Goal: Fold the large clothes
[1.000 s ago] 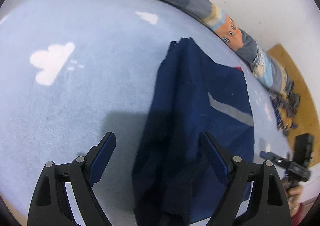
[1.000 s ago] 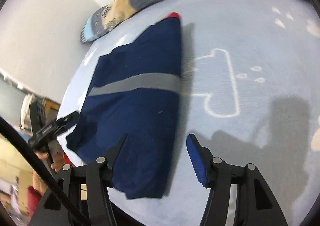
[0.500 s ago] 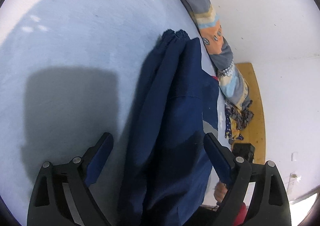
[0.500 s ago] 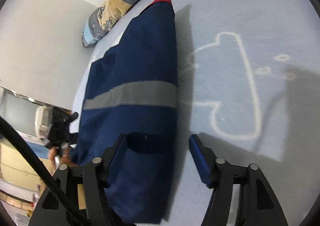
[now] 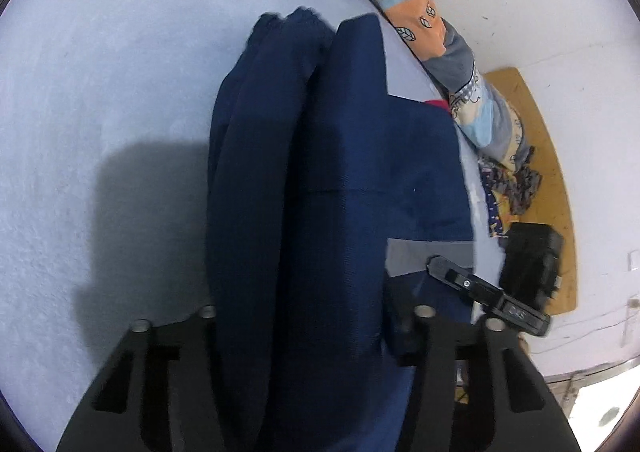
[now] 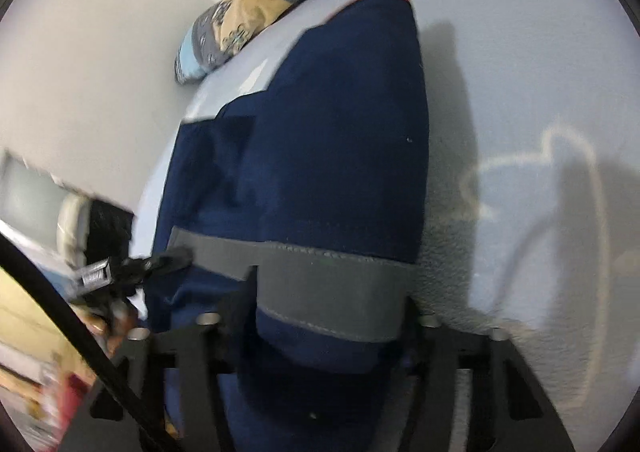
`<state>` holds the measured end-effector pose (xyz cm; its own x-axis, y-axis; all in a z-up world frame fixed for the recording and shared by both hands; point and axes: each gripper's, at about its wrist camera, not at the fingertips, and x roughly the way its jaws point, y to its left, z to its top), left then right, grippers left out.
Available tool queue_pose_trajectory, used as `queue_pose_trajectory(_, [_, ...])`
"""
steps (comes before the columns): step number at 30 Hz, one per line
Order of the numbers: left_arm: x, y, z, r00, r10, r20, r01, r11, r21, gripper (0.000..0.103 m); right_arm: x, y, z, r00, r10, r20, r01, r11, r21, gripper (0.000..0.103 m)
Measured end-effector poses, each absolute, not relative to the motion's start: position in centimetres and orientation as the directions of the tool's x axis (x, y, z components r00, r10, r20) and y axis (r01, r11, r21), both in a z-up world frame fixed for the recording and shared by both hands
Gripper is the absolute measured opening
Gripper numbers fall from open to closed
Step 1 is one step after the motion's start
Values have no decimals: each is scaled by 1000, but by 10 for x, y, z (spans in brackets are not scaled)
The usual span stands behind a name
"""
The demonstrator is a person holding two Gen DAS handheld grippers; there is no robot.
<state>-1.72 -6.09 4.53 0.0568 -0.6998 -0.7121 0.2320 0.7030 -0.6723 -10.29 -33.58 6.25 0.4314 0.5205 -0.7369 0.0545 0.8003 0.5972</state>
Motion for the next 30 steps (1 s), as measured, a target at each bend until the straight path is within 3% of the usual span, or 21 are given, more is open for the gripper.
queue_pose_trajectory(5, [-30,-76,75,108,-684,-721,296,715,-634,30,-118,-327,100,473,445,-761,-18,868,496,40])
queue_pose_trajectory(12, [-52,-127,115,87,-752,-654,362,635,-682,30,-159,-375,156,549,389,-740,-22,891,453,39])
queue_pose_trajectory(17, [-78,-180,121,14,-731,-682,438,618,-653,32,-199,-433,170,548,353,-758,58,888,456,39])
queue_pose_trajectory(19, [-85,-199,105,-1,-681,-733,443,656,-610,35,-208,-453,158,538,323,-778,110,889,445,42])
queue_pose_trajectory(22, [-91,-214,89,33,-571,-820,457,739,-496,51,-204,-470,121,461,231,-857,257,890,378,56])
queue_pose_trajectory(24, [-96,-215,104,75,-542,-837,493,750,-441,52,-215,-484,108,411,193,-891,334,877,345,57])
queue_pose_trajectory(30, [-140,-187,160,330,-469,-819,596,776,-205,56,-266,-477,176,528,85,-845,302,911,281,56])
